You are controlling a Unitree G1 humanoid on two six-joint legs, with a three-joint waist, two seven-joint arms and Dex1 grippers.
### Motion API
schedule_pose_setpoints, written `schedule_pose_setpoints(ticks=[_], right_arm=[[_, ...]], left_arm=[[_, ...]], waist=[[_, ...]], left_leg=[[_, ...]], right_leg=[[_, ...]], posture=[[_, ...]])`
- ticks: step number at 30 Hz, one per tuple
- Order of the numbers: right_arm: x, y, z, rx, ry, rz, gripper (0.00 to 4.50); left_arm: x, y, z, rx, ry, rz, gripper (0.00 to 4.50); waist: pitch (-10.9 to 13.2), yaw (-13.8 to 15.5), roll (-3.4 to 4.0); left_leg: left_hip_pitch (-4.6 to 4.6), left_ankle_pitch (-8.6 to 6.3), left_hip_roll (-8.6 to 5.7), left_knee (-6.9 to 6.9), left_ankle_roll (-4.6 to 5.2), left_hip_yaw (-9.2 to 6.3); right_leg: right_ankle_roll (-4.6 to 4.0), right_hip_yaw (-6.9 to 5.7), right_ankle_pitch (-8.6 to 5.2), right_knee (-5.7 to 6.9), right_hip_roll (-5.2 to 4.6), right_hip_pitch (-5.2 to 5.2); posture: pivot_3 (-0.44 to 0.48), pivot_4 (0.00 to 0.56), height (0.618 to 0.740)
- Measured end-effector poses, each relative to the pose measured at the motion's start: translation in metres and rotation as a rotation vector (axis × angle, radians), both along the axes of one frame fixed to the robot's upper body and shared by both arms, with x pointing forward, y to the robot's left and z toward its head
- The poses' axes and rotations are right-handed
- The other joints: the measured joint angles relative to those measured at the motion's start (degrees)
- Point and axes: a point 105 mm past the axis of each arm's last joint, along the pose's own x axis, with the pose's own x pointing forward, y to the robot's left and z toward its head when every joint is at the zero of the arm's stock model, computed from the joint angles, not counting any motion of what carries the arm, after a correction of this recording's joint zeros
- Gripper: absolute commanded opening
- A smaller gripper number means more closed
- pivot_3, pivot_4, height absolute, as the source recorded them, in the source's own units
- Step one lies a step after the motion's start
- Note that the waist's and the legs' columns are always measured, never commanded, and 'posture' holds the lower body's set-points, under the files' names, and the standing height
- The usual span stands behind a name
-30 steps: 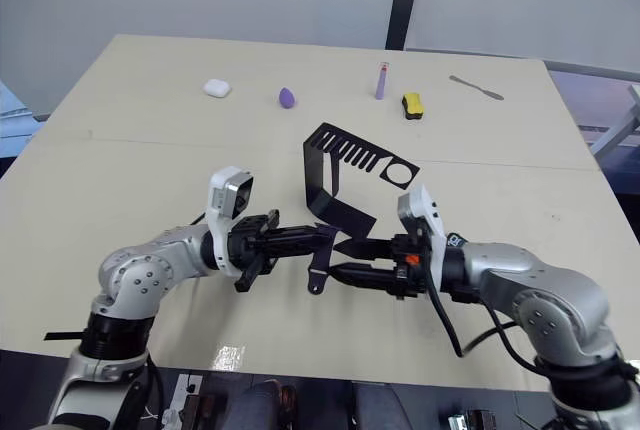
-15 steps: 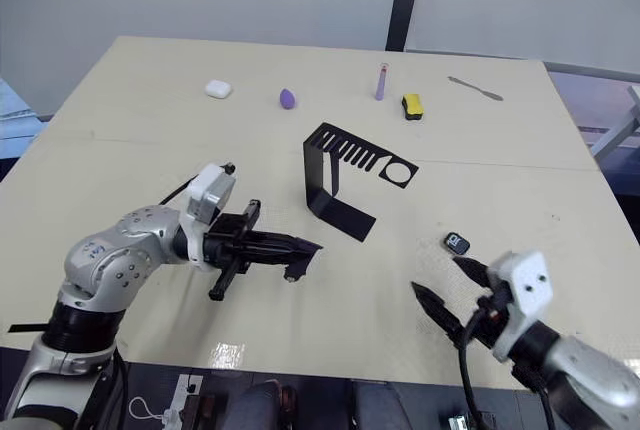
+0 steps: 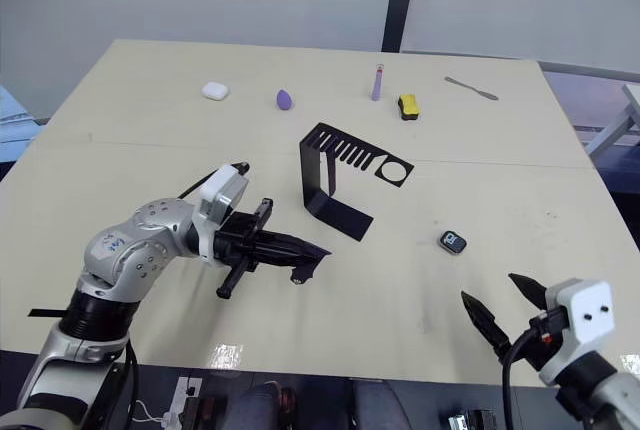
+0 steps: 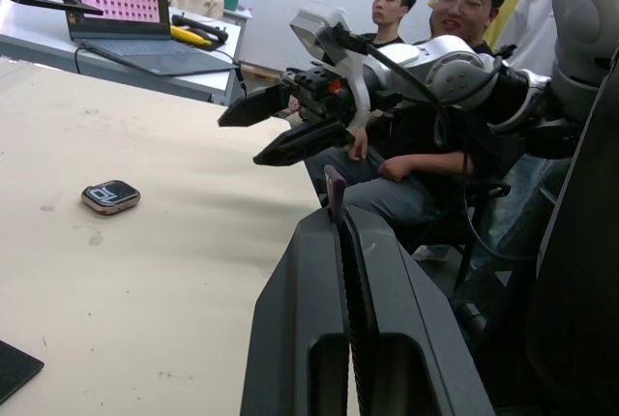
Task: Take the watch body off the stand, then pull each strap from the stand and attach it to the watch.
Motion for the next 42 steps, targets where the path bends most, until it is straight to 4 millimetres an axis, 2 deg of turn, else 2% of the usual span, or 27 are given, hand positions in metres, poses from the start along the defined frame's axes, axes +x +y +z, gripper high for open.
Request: schedule_pose_setpoints(ticks=[5, 9, 19, 26, 42], right_arm=[[0.031, -0.015, -0.005, -0.01, 0.057, 0.146, 4.49], [0.055, -0.024, -0.007, -0.009, 0.067, 0.196, 4.49], [0.096, -0.024, -0.024, -0.044, 0.117, 0.307, 4.49], [0.103, -0.02, -0.035, -0.054, 0.119, 0.328, 4.49], [0.108, -0.012, -0.039, -0.084, 0.074, 0.325, 4.49]], left_arm=[[-0.001, -0.003, 0.001, -0.009, -0.008, 0.003, 0.0], [-0.003, -0.006, 0.003, -0.014, -0.02, 0.008, 0.0], [-0.003, -0.009, 0.004, -0.011, -0.028, 0.038, 0.0], [-0.002, -0.01, 0.003, -0.009, -0.019, 0.063, 0.0], [-0.001, -0.009, 0.001, -0.005, -0.009, 0.081, 0.0]], waist=[[0.03, -0.01, 0.04], [0.05, 0.08, 0.14], [0.07, 0.06, 0.18], [0.06, 0.05, 0.21], [0.05, -0.12, 0.23]], left_leg=[[0.0, 0.01, -0.02, 0.03, 0.04, 0.01], [-0.01, 0.02, -0.03, 0.06, 0.05, 0.01], [-0.03, 0.04, -0.02, 0.14, 0.06, 0.03], [-0.02, 0.04, -0.02, 0.17, 0.06, 0.03], [0.02, 0.05, 0.0, 0.21, 0.04, 0.04]], right_leg=[[0.0, 0.02, 0.0, 0.02, 0.01, 0.0], [0.0, 0.03, 0.01, 0.03, 0.01, -0.01], [0.04, 0.04, 0.03, 0.12, -0.02, -0.04], [0.04, 0.04, 0.03, 0.19, -0.03, -0.04], [0.04, 0.04, 0.03, 0.31, -0.02, -0.04]], posture=[[0.0, 0.15, 0.74], [0.0, 0.15, 0.74], [0.0, 0.15, 0.74], [0.0, 0.15, 0.74], [0.0, 0.15, 0.74]])
